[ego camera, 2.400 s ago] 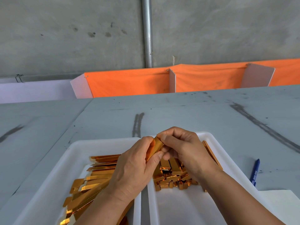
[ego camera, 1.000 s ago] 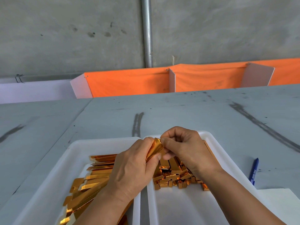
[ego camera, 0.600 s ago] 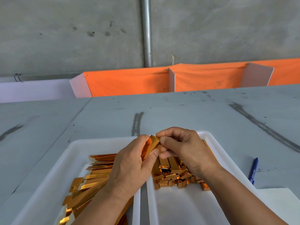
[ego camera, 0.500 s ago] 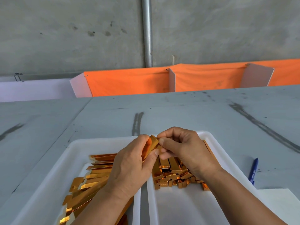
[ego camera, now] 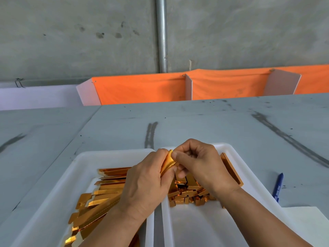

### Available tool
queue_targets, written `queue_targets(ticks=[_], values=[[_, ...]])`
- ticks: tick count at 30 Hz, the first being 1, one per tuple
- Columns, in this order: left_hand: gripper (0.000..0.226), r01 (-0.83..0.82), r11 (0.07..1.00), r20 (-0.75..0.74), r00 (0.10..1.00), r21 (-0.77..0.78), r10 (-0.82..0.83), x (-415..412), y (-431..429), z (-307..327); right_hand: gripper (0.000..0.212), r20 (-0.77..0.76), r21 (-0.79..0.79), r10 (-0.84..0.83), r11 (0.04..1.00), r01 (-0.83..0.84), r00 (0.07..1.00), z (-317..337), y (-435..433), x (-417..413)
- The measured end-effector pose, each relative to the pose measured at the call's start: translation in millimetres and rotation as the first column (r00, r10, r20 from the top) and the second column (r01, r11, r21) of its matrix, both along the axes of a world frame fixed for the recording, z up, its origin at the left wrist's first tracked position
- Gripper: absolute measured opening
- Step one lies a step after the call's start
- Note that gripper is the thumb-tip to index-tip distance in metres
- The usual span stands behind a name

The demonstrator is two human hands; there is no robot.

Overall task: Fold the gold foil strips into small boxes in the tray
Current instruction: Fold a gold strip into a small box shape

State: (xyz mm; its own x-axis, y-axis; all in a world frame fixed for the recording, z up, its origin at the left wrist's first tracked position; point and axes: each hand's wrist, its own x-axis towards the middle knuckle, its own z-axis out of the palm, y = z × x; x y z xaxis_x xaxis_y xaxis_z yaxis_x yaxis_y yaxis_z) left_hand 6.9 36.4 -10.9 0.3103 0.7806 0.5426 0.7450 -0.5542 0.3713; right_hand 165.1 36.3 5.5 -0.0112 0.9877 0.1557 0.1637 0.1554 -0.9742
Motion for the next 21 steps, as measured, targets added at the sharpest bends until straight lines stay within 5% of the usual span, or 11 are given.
queue_targets(ticks=[10, 16, 21], values=[[0.036, -0.015, 1.000, 0.005, 1.000, 0.004, 0.015, 0, 2, -1, 0.003, 0.014, 0.028, 0.013, 1.000, -0.014, 1.000, -3, 3, 2], [0.059, 0.004, 0.994, 0.094, 0.996, -0.106, 0.006, -5, 5, -6, 0.010, -0.036, 0.012, -0.144, 0.989, 0.144, 0.989, -3, 11, 12], [0.047, 0.031, 0.996, 0.067, 0.997, -0.089, -0.025, -4, 8, -7, 0.011, -0.039, -0.025, -0.188, 0.982, 0.187, 0.981, -6, 15, 16]])
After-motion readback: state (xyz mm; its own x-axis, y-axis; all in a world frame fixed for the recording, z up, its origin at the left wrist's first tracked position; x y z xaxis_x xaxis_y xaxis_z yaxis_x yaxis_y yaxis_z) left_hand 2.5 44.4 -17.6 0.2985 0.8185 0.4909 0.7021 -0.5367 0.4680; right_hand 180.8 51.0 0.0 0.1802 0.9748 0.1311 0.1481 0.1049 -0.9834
